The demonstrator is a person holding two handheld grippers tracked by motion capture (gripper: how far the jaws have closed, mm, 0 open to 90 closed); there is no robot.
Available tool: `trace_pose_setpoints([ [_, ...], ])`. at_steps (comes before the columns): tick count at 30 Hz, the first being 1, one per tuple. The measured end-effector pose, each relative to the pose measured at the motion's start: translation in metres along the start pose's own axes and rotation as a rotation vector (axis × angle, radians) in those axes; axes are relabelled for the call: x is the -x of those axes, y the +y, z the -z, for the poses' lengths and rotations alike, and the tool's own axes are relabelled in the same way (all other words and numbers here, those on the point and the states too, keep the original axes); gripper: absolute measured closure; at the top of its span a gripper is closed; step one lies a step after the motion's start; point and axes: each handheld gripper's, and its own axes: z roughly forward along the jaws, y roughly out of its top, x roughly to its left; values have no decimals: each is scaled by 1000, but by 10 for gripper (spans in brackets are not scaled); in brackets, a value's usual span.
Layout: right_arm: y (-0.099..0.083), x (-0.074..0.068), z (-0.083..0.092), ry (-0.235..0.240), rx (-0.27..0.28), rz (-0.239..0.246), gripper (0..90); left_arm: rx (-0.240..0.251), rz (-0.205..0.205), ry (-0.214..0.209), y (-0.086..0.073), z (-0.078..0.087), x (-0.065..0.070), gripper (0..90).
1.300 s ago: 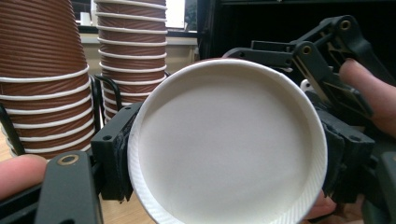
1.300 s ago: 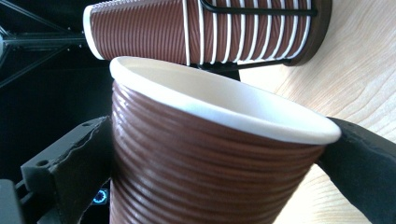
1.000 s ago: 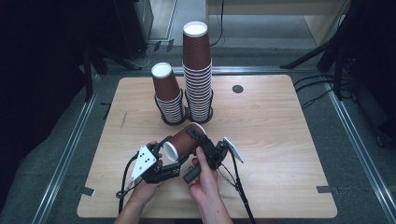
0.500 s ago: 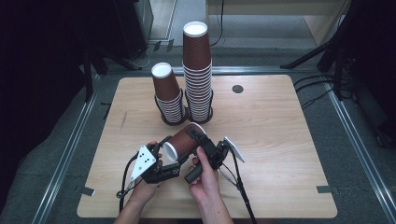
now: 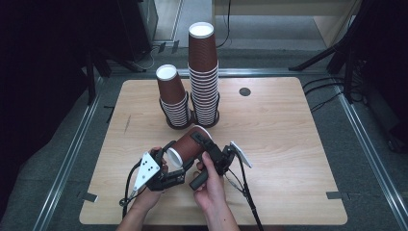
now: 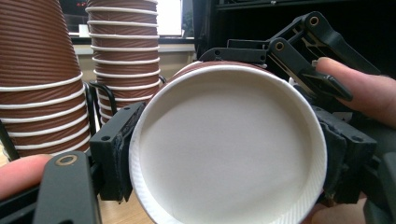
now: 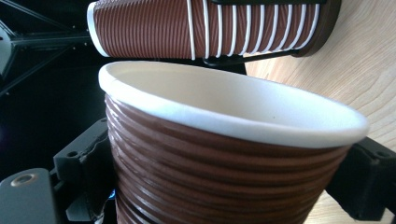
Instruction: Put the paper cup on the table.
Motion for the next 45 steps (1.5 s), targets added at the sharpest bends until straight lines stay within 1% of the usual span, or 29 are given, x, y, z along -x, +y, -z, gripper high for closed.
trace_pose_setpoints([
  [3,0,0,0,1,-8,-13,89,1,-3,1,0,0,0,220],
  [6,0,1,-1,15,-5,-24,96,0,-5,-7,0,0,0,224],
  [7,0,1,-1,10,-2,-23,101,-1,-8,-5,-1,0,1,225],
  [10,1,-2,1,2,-4,-8,125,1,-4,-11,0,0,0,217],
  [11,0,-2,1,1,0,6,130,1,1,-13,0,0,0,215],
  [13,1,-3,2,-3,1,11,137,-4,6,-18,-1,-1,0,211],
  [17,0,-5,4,-3,10,48,142,-8,20,-29,-1,-1,-1,199],
  [18,0,-5,4,5,15,52,143,-10,34,-31,-1,-1,-2,190],
  [21,1,-9,7,20,45,85,144,-29,48,-25,0,-1,-5,108],
  [23,3,-12,10,25,66,96,144,-32,66,-28,1,0,-7,59],
  [24,3,-13,11,20,73,110,144,-29,71,-31,1,0,-8,44],
  [27,5,-17,14,13,101,138,144,-34,74,-31,1,0,-10,27],
  [30,8,-20,16,12,142,174,143,-35,76,-29,1,1,-10,15],
  [32,9,-22,18,14,173,213,143,-40,70,-25,1,1,-10,8],
  [33,9,-22,18,14,173,213,143,-40,70,-25,1,1,-10,0],
  [34,11,-26,19,18,217,279,142,-48,67,-24,1,1,-11,0],
  [35,11,-27,20,9,230,312,142,-48,67,-24,1,1,-11,0],
  [37,13,-31,22,-18,264,408,142,-54,71,-19,0,1,-12,0],
  [38,13,-31,22,-18,264,408,142,-54,71,-19,0,1,-12,0],
  [39,15,-35,24,-36,306,481,142,-59,72,-13,-1,2,-14,0],
  [40,17,-36,25,-41,316,494,142,-62,71,-8,-1,3,-15,0],
  [43,22,-39,29,-62,362,551,141,-68,70,9,-3,4,-17,0],
  [44,22,-39,29,-62,362,551,141,-68,70,9,-3,4,-17,0],
  [45,26,-41,32,-85,382,592,141,-74,70,16,-5,4,-18,0],
])
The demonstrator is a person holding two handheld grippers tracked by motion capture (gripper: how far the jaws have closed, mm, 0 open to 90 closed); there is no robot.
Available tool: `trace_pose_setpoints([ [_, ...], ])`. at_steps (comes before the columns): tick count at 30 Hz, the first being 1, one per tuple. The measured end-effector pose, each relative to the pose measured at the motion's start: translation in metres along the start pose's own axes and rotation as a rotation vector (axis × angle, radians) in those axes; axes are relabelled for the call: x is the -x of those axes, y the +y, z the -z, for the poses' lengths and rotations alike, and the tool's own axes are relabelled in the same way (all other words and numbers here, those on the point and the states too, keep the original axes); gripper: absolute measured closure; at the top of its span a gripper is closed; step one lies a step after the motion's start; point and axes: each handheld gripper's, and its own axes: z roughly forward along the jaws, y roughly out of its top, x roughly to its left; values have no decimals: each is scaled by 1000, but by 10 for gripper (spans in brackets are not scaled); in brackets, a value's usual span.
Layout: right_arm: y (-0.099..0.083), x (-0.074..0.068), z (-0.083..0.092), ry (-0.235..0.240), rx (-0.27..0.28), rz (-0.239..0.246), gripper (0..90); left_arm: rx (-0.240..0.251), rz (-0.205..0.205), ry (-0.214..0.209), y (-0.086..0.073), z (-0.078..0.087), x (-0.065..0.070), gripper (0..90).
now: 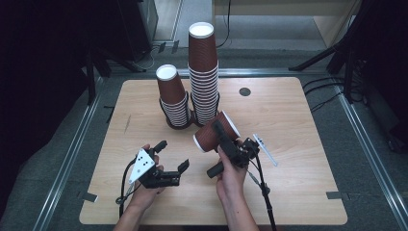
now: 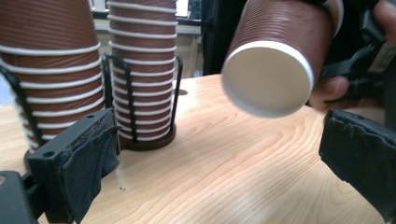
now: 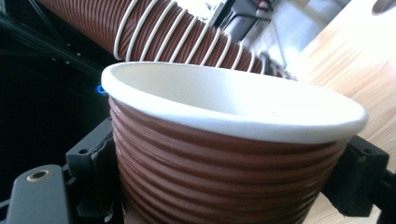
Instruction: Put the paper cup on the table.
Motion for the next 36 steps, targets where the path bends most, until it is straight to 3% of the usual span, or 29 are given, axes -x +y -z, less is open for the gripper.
trace_pose_setpoints([
  [2,2,0,0,-4,2,12,141,-7,8,7,-2,1,-2,0],
  [3,5,0,1,-20,14,74,141,-15,10,19,-5,2,-4,0],
  [5,6,1,1,-21,21,98,140,-18,14,25,-6,2,-5,0],
  [6,9,1,2,-25,35,145,139,-22,11,31,-7,3,-7,0],
  [9,14,1,2,-40,58,208,139,-41,16,67,-11,6,-12,0],
  [11,17,1,2,-57,78,275,139,-47,14,84,-12,8,-15,0],
  [12,17,1,2,-57,78,275,139,-47,14,84,-12,8,-15,0],
  [13,18,1,2,-64,87,304,140,-51,16,92,-14,10,-16,0],
  [14,21,2,1,-80,106,374,139,-56,14,100,-15,11,-18,0],
  [17,26,4,0,-97,128,449,139,-61,21,125,-17,16,-24,0],
  [21,31,6,-2,-126,153,503,139,-59,33,142,-17,19,-29,0],
  [24,37,8,-6,-147,172,584,138,-58,36,160,-18,22,-32,0],
  [26,38,8,-6,-149,176,595,138,-61,36,162,-18,24,-33,0],
  [29,44,11,-11,-161,196,668,137,-67,42,176,-20,28,-38,0],
  [32,45,13,-12,-180,200,699,136,-68,45,186,-20,31,-40,0],
  [33,46,16,-13,-196,202,745,135,-69,44,194,-21,33,-42,0],
  [36,48,18,-13,-187,206,775,135,-72,51,211,-22,37,-47,0],
])
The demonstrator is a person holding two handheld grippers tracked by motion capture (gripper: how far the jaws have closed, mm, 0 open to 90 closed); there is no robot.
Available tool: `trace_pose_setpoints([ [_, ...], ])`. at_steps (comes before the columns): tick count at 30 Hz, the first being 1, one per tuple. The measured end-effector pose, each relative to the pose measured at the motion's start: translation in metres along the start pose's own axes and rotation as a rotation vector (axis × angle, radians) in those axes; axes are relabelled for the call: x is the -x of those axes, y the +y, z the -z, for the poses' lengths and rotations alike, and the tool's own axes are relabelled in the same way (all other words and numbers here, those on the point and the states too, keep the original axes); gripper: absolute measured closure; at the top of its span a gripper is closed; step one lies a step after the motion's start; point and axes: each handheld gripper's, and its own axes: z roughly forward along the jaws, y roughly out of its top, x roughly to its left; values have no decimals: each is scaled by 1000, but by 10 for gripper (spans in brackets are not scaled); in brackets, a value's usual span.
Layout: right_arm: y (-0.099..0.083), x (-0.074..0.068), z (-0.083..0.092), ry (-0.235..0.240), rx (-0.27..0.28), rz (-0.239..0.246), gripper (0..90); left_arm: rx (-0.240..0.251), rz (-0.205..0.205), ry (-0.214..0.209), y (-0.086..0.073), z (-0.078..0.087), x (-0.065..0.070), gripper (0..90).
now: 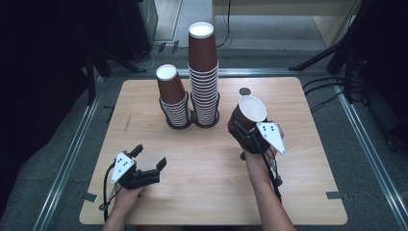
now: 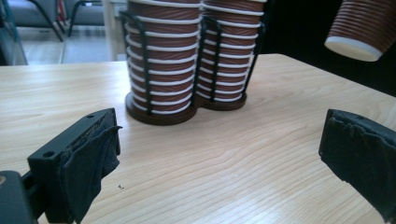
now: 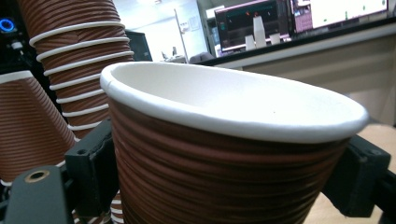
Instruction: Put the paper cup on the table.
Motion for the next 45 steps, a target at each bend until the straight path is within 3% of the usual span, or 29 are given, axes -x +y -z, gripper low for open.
trace_pose_setpoints([
  [5,4,12,-1,-55,4,53,131,-7,10,23,-3,5,-9,0],
  [16,5,37,-7,-68,8,86,131,-7,25,71,-5,18,-25,0],
  [23,0,57,-13,-115,-10,121,132,0,44,97,-5,22,-35,0],
  [30,-10,81,-21,-166,-29,122,131,5,54,105,-5,25,-40,0],
  [33,-15,91,-24,-166,-46,136,131,4,58,108,-5,26,-41,0],
  [40,-22,101,-26,-181,-75,168,131,0,66,124,-7,27,-46,0],
  [45,-29,114,-26,-223,-94,165,131,-4,69,132,-8,27,-49,0],
])
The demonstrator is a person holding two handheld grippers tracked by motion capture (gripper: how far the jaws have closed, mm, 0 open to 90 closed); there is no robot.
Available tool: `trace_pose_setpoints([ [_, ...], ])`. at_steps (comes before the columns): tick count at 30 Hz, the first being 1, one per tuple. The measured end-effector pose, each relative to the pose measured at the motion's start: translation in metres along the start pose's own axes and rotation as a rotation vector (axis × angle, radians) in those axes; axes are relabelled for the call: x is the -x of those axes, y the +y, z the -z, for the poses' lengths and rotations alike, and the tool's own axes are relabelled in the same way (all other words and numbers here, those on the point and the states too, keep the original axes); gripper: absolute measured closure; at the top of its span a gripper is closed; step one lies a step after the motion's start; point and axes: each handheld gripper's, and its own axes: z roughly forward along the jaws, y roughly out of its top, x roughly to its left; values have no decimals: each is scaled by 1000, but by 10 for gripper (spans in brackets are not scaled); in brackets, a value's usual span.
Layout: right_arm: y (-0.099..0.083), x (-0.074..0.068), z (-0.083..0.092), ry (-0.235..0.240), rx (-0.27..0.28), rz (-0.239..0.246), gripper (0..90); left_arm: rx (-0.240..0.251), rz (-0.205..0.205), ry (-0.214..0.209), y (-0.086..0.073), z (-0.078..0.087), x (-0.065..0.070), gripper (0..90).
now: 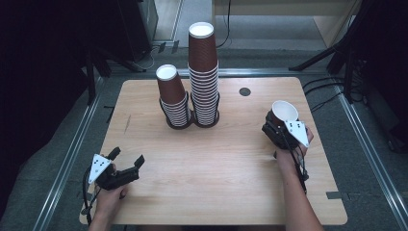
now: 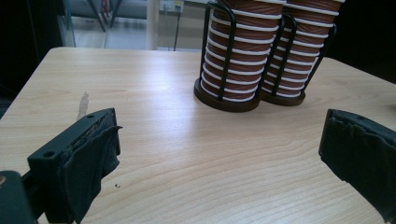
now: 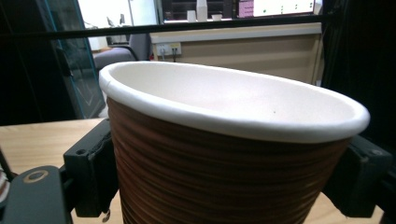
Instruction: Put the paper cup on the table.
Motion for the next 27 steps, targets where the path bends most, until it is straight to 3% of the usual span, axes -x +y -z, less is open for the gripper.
trace_pose_setpoints([
  [7,-8,8,-3,-17,-28,20,131,-7,1,-3,-2,-1,-1,0],
  [13,-14,7,-4,-12,-51,73,131,-9,5,-3,-3,-2,-1,0],
  [27,-21,15,-4,-24,-69,78,125,-6,11,-4,-3,-2,-1,0],
])
